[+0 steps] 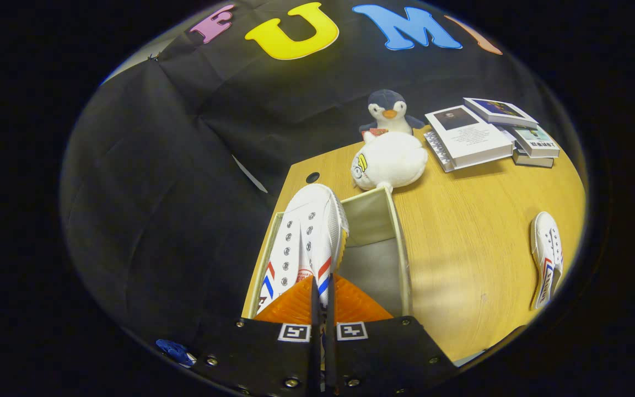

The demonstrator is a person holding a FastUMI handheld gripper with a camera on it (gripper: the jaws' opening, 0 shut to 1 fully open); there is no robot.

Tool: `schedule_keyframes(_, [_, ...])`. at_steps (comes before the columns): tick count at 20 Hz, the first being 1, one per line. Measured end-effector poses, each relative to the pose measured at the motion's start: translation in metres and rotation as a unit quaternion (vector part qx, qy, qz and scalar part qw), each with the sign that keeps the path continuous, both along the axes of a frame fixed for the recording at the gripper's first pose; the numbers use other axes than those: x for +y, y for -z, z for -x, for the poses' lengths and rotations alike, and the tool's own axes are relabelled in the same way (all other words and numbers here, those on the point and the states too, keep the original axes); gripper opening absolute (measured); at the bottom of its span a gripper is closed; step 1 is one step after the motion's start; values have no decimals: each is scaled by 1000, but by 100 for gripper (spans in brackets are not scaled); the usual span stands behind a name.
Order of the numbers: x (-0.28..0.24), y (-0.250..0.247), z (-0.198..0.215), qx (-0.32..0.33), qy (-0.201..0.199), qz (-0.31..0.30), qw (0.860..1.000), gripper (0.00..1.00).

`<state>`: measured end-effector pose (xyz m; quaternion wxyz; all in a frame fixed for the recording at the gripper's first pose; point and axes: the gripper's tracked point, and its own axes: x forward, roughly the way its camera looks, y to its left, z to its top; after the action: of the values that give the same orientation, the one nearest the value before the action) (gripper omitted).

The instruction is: Open the storage box then place both shoes into the box .Put the left shoe in first, then the right shoe, with the right side of both shoes facing outward in a uniform manner.

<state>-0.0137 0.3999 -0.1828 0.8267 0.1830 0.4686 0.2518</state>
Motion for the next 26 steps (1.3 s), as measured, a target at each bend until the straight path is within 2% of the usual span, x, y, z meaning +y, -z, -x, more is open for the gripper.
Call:
schedule_keyframes(11, [32, 42, 21, 21, -18, 37, 999, 3])
schedule_keyframes(16, [42, 56, 31, 34, -27, 36, 998, 3])
schedule_keyframes(17, [48, 51, 29, 31, -26, 13, 999, 10])
schedule_keyframes(19, [50, 33, 20, 10, -21, -17, 1000, 55])
schedule_keyframes(21, [39, 20, 11, -21, -33, -8, 999, 99])
schedule_keyframes(26, [-6, -21, 3, -101, -46, 1, 994, 98])
